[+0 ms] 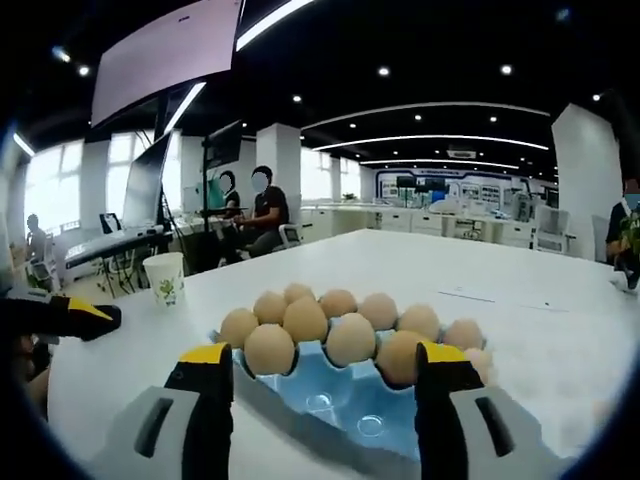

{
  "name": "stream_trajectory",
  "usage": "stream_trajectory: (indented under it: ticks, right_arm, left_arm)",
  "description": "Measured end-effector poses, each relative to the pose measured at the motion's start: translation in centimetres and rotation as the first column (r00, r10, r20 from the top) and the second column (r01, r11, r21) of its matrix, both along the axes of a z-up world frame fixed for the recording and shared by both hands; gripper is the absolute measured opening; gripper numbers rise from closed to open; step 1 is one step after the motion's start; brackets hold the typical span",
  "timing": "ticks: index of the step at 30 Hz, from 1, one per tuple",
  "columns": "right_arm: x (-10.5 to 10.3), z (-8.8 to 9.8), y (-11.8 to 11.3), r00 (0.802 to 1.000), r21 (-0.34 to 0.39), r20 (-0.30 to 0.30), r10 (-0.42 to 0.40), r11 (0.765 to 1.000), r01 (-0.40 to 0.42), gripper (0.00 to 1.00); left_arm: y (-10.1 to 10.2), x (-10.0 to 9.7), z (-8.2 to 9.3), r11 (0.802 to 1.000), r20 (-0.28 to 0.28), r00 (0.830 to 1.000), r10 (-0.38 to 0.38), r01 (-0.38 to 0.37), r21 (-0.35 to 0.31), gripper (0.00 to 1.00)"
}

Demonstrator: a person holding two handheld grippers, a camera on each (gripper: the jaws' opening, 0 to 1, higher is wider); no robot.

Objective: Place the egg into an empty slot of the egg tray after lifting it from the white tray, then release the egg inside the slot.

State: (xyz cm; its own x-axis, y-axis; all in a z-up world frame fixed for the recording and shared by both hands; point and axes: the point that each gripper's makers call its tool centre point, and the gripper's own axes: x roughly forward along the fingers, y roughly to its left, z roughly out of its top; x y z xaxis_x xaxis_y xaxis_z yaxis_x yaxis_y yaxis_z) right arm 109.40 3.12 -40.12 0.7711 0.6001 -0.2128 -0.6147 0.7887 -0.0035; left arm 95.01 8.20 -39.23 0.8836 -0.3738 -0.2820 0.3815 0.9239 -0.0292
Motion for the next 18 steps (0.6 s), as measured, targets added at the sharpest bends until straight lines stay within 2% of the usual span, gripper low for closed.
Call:
stream_trajectory:
  ticks: [5, 13, 18]
  right_arm:
    - [-0.2, 0.1, -2.0, 1.0, 0.001, 0.003, -0.026, 1.0, 0.026, 0.82]
    - [-0.6, 0.0, -4.2, 0.998, 0.011, -0.026, -0.054, 0.998, 0.054, 0.84]
    - [-0.8, 0.2, -5.5, 0.998, -0.001, -0.014, -0.069, 0.998, 0.069, 0.84]
  left_arm:
    - [-0.5, 0.1, 0.2, 1.0, 0.007, 1.0, -0.003, 0.003, -0.007, 1.0]
    - [-1.3, 0.0, 0.5, 1.0, 0.012, 1.0, -0.028, 0.028, 0.0, 1.0]
    - [-1.2, 0.2, 0.5, 1.0, 0.016, 1.0, -0.024, 0.024, 0.003, 1.0]
